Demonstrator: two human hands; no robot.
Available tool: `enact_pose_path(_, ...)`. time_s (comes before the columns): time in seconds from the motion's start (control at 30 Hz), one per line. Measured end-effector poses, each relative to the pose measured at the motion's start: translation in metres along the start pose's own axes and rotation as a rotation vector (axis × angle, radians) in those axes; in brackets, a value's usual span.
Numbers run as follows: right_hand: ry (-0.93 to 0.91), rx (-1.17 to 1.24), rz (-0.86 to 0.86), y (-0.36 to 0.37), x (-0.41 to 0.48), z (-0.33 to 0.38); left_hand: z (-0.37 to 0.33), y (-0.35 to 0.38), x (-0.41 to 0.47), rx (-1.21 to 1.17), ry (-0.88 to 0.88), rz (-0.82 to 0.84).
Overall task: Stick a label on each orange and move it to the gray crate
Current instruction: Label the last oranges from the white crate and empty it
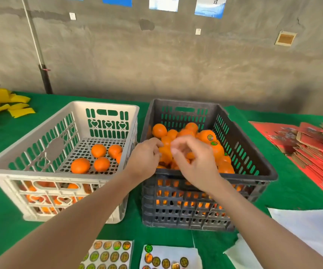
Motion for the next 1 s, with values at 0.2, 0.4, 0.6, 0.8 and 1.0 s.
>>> enact_pose_path(0.2, 0.473, -0.173, 1.080, 0.158, -0.167, -0.068, -0.004, -0.011, -0.025, -0.081, -0.018, -0.132)
enact_pose_path(0.4, 0.704, -0.180, 1.161, 0.188, -0.218, -0.105, -0.016, -0.015, -0.097, -0.036, 0.161, -0.371)
enact_pose_path(0.6, 0.676, -0.054, 0.975, 0.193, -0.205, -0.096, 0.082, 0.073, -0.148, -0.225, -0.467, 0.120)
enact_pose_path(0.8, 0.609, 0.168, 0.852, 0.169, -0.190, -0.087, 0.111, 0.135, -0.184, -0.572, -0.962, 0.461)
enact_pose_path(1.0, 0.541, -0.018, 0.584, 0.148, -0.180, -0.068, 0.102, 0.136, -0.179, -0.663, -0.957, 0.408)
Point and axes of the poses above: each hand's wrist, its own x-axis towards the middle knuckle, its own y-axis out of the palm, z = x × y, the point moved 10 cm from there along x, towards the middle knuckle, and after that the axes turned 9 degrees about z, right-handed, at the moved point
